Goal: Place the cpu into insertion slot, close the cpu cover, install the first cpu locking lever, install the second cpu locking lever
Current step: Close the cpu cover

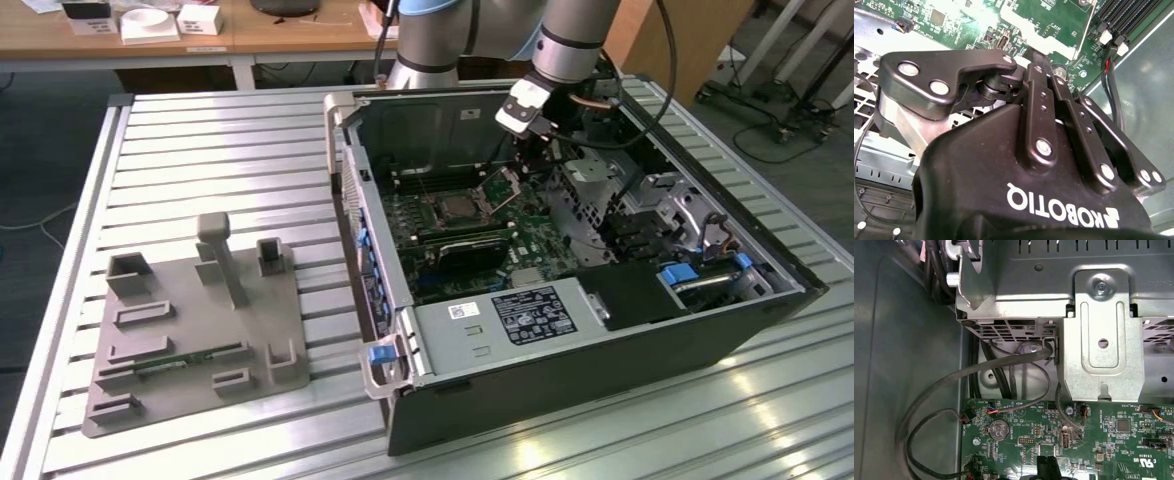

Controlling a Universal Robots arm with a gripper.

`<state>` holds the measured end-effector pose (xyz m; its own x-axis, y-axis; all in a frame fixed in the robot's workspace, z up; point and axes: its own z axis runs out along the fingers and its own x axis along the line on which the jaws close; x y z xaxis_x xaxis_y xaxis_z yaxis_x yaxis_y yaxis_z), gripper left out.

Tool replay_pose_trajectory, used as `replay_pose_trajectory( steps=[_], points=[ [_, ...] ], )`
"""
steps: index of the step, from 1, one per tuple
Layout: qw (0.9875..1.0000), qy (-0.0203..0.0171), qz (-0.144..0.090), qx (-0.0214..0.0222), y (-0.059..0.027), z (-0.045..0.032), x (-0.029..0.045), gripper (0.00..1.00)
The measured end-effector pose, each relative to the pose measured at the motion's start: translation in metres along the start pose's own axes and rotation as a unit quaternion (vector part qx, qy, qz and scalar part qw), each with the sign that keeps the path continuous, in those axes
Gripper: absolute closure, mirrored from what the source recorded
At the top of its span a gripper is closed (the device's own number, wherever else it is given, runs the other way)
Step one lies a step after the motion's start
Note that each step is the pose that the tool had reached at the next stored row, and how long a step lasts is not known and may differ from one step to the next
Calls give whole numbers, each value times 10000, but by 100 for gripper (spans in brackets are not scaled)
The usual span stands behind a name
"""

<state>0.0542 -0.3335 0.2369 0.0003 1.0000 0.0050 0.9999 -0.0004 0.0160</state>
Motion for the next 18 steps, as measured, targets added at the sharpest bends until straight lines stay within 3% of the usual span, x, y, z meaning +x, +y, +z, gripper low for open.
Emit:
replay_pose_trajectory(
  steps=[9, 18],
  points=[
    [10000, 0, 0, 0, -10, 0, 0, 90],
    [10000, 0, 0, 0, -103, -2, 0, 90]
  ],
)
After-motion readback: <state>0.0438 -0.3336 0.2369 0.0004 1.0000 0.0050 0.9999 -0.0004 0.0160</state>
